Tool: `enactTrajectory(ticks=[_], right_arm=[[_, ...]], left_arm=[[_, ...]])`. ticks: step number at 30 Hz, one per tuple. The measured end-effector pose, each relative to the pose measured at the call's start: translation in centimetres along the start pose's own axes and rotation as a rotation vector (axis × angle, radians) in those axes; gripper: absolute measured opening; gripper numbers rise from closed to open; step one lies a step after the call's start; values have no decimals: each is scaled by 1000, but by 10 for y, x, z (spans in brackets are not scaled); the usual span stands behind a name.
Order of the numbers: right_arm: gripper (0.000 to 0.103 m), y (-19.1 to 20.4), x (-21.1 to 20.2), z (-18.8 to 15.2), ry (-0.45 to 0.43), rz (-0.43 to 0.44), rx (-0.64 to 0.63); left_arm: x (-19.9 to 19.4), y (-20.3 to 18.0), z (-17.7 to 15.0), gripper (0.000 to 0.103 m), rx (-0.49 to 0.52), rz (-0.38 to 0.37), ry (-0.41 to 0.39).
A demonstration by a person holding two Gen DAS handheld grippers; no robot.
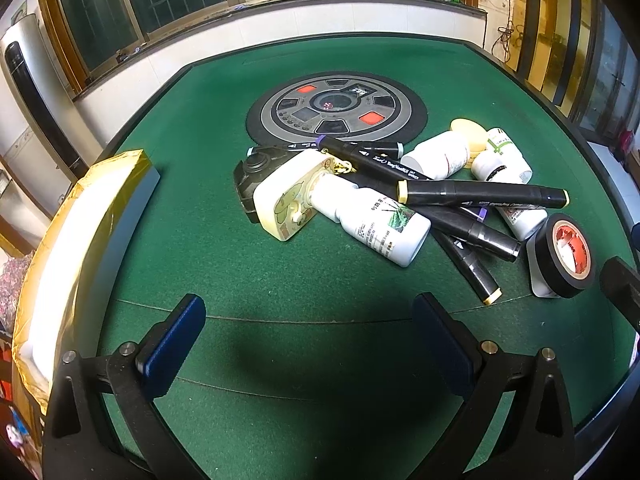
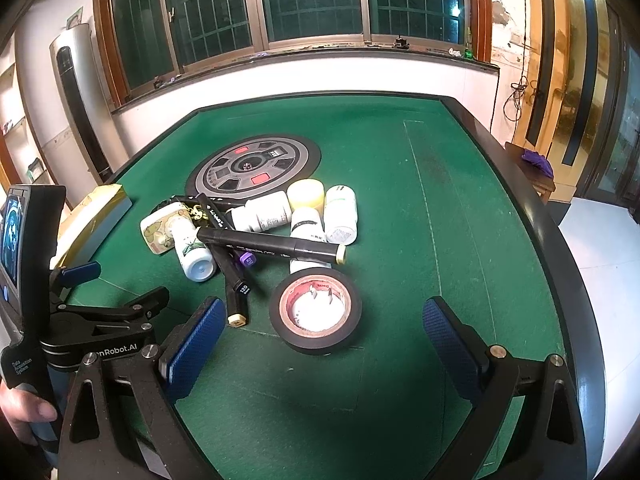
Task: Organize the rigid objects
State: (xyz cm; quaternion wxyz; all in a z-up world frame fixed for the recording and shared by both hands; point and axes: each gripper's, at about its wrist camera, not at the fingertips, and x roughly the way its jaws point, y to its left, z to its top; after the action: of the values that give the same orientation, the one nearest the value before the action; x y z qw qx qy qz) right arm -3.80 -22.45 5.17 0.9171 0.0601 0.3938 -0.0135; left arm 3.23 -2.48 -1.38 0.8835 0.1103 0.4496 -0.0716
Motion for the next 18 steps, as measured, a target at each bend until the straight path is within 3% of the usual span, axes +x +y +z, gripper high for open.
enactTrajectory(ticks=[13, 18], right_arm=[[97, 1, -1, -2, 2, -1, 2], [97, -2, 0, -4, 9, -7, 14]], left_arm=[[1, 2, 0, 103, -7, -6, 7], [12, 21, 12, 103, -116, -67, 58]])
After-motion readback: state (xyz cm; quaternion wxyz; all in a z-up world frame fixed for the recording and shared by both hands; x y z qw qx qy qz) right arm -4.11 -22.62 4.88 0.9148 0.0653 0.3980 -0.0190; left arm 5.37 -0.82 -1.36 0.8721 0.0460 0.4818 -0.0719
